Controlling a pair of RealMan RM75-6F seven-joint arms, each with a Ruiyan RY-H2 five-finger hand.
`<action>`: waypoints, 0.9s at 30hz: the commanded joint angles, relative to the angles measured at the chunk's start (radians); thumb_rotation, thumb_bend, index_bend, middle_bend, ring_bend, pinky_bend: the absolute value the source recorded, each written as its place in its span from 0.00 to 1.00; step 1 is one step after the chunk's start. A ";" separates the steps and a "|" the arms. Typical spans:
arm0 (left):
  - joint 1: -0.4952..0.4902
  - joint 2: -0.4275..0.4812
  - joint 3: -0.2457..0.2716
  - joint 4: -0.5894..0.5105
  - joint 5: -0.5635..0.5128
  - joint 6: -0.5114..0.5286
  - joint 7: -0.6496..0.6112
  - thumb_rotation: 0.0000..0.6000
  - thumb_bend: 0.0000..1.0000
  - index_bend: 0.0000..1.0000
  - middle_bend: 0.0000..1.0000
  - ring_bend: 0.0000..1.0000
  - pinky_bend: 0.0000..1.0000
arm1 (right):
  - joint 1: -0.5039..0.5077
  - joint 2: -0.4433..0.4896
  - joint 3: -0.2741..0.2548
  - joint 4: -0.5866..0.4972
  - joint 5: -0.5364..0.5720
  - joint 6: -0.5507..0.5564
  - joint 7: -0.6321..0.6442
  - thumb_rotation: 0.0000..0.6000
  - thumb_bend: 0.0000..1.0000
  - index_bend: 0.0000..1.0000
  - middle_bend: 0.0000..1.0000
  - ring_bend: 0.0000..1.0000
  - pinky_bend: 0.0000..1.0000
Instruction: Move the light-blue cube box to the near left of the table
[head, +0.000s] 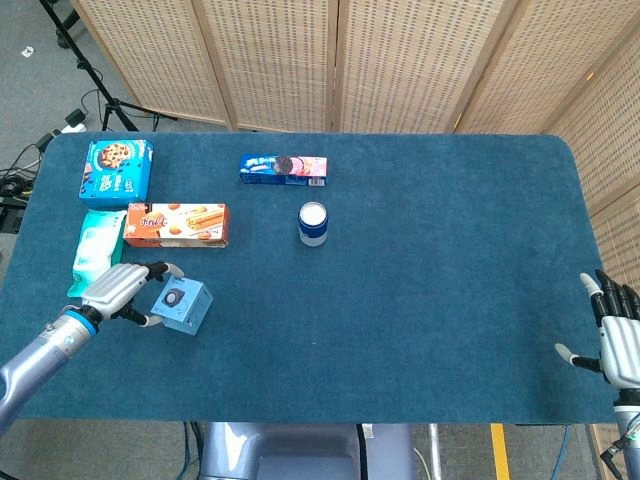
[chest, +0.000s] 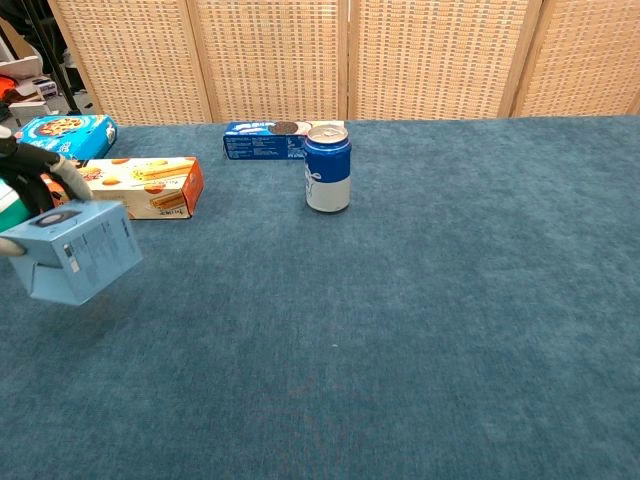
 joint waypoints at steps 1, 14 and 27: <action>-0.164 0.141 0.060 -0.069 0.080 -0.329 -0.279 1.00 0.30 0.44 0.38 0.35 0.31 | 0.001 -0.001 0.000 -0.001 0.001 -0.001 -0.004 1.00 0.00 0.00 0.00 0.00 0.00; -0.295 0.045 0.119 0.072 0.122 -0.511 -0.458 1.00 0.29 0.35 0.16 0.18 0.26 | 0.003 -0.007 0.000 0.001 0.007 -0.005 -0.017 1.00 0.00 0.00 0.00 0.00 0.00; -0.175 -0.004 0.054 0.125 0.029 -0.222 -0.338 1.00 0.24 0.00 0.00 0.00 0.00 | 0.002 -0.002 -0.001 0.000 0.004 -0.003 -0.007 1.00 0.00 0.00 0.00 0.00 0.00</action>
